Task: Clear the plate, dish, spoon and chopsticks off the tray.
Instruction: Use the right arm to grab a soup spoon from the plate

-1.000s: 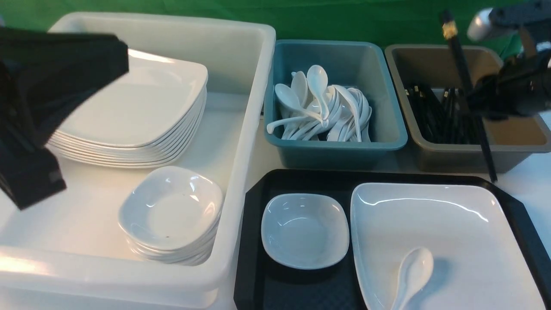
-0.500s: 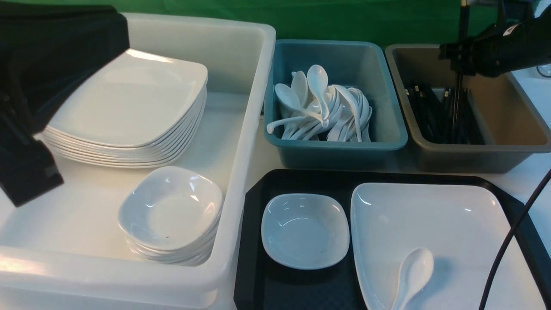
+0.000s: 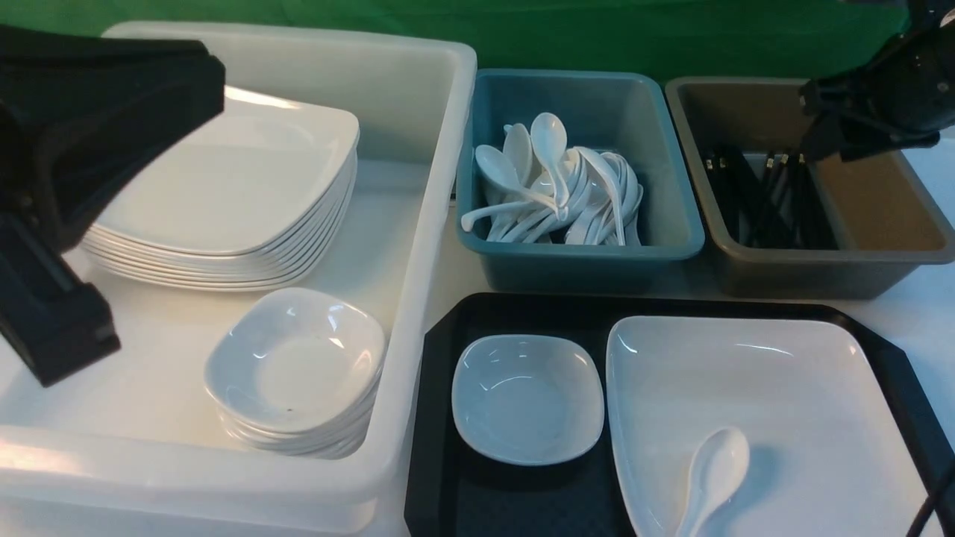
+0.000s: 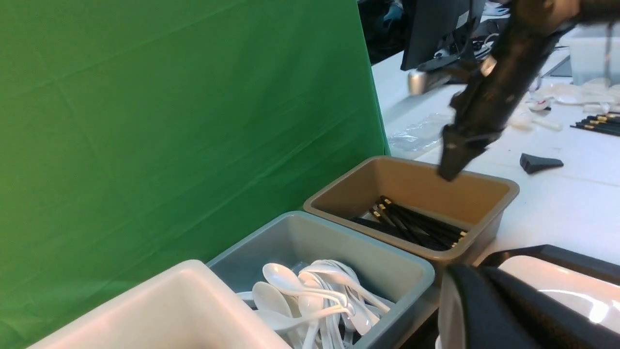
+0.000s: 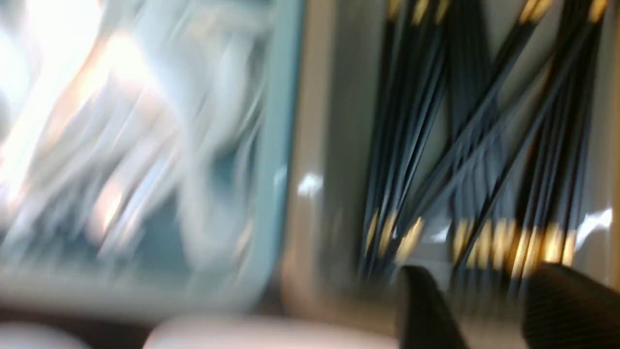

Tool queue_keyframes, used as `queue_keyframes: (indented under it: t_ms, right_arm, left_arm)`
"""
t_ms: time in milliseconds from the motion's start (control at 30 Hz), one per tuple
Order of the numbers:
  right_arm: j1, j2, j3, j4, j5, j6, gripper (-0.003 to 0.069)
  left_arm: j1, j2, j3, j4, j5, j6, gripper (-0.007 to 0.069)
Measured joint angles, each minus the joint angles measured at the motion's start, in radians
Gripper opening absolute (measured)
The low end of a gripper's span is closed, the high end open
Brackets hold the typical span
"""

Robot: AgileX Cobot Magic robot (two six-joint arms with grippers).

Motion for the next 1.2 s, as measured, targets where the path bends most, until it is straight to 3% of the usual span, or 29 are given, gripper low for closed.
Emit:
queue_keyframes:
  t_ms: [133, 233, 400, 600, 1000, 1200]
  right_arm:
    - [0.077, -0.143, 0.194, -0.014, 0.046, 0.049, 0.0239]
    - [0.167, -0.262, 0.407, -0.053, 0.049, 0.181, 0.0265]
    - [0.361, -0.366, 0.69, -0.085, -0.006, 0.41, 0.0364]
    - [0.546, -0.314, 0.784, -0.093, -0.136, 0.616, 0.0493]
    - [0.549, -0.164, 0.79, -0.098, -0.347, 0.696, 0.0519]
    - [0.501, -0.153, 0.79, -0.103, -0.361, 0.68, 0.0433]
  left_arm:
    - [0.0, 0.0, 0.0, 0.003, 0.033, 0.0, 0.0006]
    - [0.0, 0.0, 0.0, 0.004, 0.07, 0.0, 0.0006]
    - [0.0, 0.0, 0.0, 0.004, 0.079, 0.0, 0.0006]
    - [0.0, 0.0, 0.0, 0.005, 0.08, -0.009, 0.0006]
    - [0.0, 0.0, 0.0, 0.005, 0.082, -0.049, 0.0006]
    - [0.0, 0.0, 0.0, 0.006, 0.085, -0.049, 0.0006]
